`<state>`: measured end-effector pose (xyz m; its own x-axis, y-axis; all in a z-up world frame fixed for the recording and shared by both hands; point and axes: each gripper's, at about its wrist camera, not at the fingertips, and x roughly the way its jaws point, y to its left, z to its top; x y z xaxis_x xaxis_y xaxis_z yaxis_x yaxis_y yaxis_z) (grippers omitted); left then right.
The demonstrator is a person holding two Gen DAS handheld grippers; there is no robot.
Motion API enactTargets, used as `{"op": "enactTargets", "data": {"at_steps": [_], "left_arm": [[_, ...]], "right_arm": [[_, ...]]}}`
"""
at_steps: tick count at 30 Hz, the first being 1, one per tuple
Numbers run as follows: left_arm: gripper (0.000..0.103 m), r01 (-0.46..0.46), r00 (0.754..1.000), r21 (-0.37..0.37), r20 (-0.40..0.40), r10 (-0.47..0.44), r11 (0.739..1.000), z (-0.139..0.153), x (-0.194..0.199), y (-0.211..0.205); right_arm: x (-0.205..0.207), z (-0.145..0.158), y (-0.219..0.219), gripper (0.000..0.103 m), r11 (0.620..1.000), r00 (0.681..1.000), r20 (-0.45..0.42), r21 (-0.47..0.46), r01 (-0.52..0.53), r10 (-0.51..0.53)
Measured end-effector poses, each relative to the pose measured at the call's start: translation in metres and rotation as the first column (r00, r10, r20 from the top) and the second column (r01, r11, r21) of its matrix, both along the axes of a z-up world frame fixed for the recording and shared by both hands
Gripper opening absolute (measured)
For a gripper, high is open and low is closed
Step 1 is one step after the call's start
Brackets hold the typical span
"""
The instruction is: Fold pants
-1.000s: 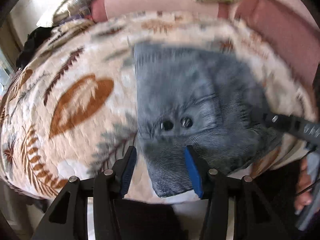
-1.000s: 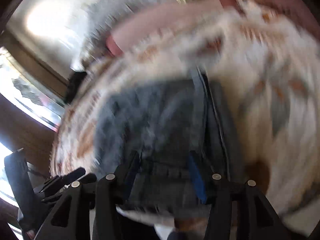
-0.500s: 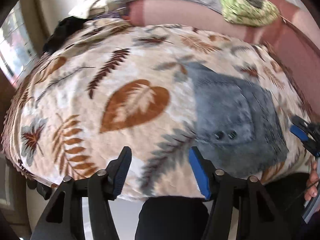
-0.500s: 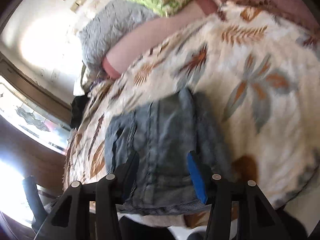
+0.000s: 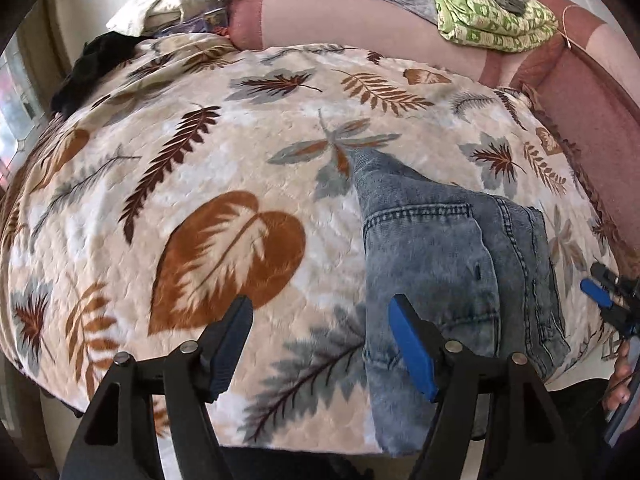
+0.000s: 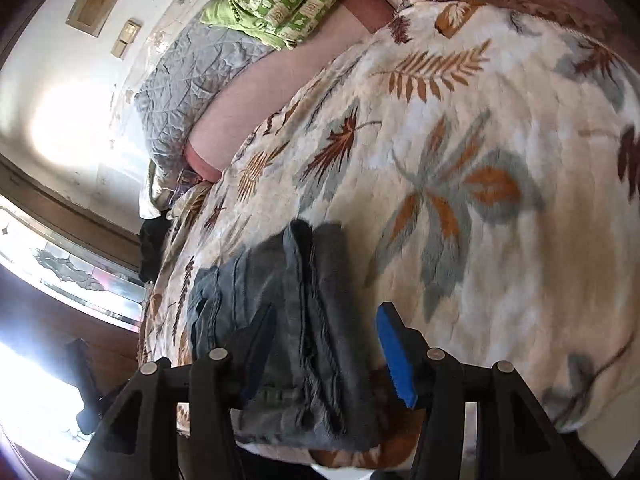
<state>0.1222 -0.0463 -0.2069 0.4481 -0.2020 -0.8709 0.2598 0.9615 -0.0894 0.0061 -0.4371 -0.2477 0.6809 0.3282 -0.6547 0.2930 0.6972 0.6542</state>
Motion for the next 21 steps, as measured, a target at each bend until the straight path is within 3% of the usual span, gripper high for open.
{"op": "enactTargets", "data": {"at_steps": [3, 6, 12, 14, 21], "left_arm": [[0.071, 0.011, 1.0, -0.008, 0.004, -0.011, 1.0, 0.0, 0.007, -0.001], [0.071, 0.022, 1.0, -0.027, 0.023, -0.022, 0.999, 0.003, 0.012, 0.002], [0.074, 0.025, 0.992, 0.054, 0.12, -0.032, 0.998, 0.016, 0.01, -0.004], [0.079, 0.02, 0.991, 0.09, 0.133, -0.032, 0.996, 0.017, 0.008, -0.008], [0.079, -0.022, 0.984, 0.145, 0.179, -0.005, 0.989, 0.02, -0.007, -0.009]], "right_arm": [[0.024, -0.008, -0.005, 0.061, 0.998, 0.999, -0.018, 0.05, -0.045, 0.046], [0.041, -0.011, -0.004, 0.061, 0.998, 0.997, -0.039, 0.022, -0.063, 0.064], [0.059, 0.004, -0.008, 0.061, 0.998, 0.996, 0.063, -0.005, -0.06, 0.06], [0.062, 0.011, -0.005, 0.061, 0.997, 0.993, 0.102, -0.055, -0.05, 0.055], [0.074, 0.021, 0.016, 0.061, 0.959, 0.982, 0.154, -0.276, -0.062, 0.108]]}}
